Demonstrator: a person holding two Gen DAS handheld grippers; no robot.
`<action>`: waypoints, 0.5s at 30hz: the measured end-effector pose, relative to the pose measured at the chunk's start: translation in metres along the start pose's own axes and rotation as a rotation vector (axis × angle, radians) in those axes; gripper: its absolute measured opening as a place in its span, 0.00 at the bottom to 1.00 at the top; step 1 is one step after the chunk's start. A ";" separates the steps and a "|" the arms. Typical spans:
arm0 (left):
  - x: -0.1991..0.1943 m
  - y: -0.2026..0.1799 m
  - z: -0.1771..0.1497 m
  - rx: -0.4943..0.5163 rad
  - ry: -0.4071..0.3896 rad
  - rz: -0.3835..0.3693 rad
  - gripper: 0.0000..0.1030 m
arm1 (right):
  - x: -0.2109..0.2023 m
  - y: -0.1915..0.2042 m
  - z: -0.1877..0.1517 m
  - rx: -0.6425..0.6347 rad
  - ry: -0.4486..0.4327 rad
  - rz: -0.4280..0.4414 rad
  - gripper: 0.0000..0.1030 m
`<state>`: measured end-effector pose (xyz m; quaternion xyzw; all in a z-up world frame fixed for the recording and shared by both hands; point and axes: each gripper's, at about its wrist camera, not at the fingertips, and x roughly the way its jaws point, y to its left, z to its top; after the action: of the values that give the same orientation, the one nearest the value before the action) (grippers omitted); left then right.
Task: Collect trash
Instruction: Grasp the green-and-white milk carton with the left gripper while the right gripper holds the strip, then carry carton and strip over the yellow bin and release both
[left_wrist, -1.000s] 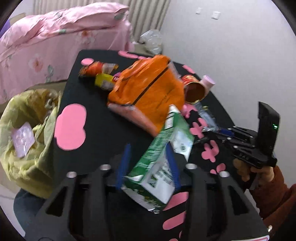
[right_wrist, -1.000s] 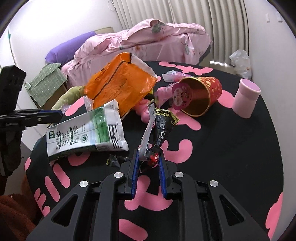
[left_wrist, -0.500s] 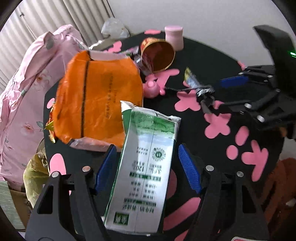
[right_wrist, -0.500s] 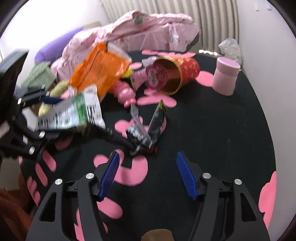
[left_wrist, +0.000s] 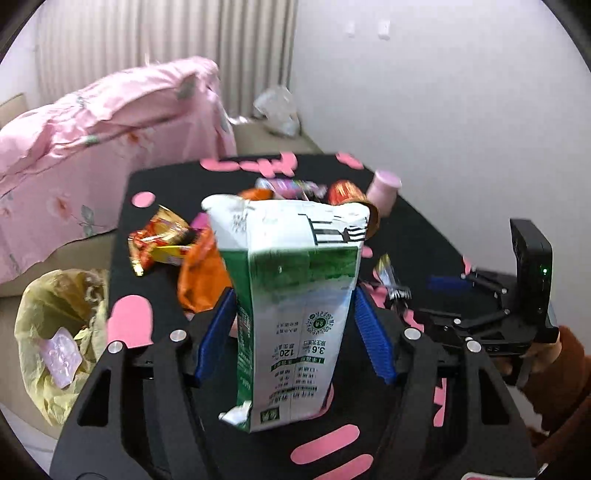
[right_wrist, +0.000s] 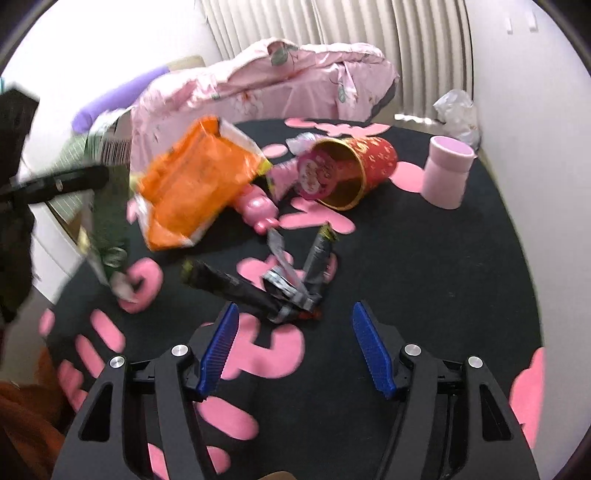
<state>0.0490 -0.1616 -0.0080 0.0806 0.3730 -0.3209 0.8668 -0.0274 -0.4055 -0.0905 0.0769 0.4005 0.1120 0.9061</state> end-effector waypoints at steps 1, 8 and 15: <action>-0.003 0.001 -0.001 -0.015 -0.012 0.002 0.59 | -0.002 -0.001 0.002 0.013 -0.010 0.013 0.59; -0.016 0.013 -0.008 -0.097 -0.054 -0.002 0.59 | 0.012 -0.013 0.012 0.127 -0.033 0.009 0.57; -0.025 0.016 -0.013 -0.114 -0.072 0.003 0.59 | 0.035 0.003 0.009 0.075 0.050 0.048 0.24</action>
<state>0.0377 -0.1319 -0.0018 0.0202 0.3591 -0.3005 0.8834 0.0015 -0.3934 -0.1088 0.1176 0.4248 0.1203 0.8895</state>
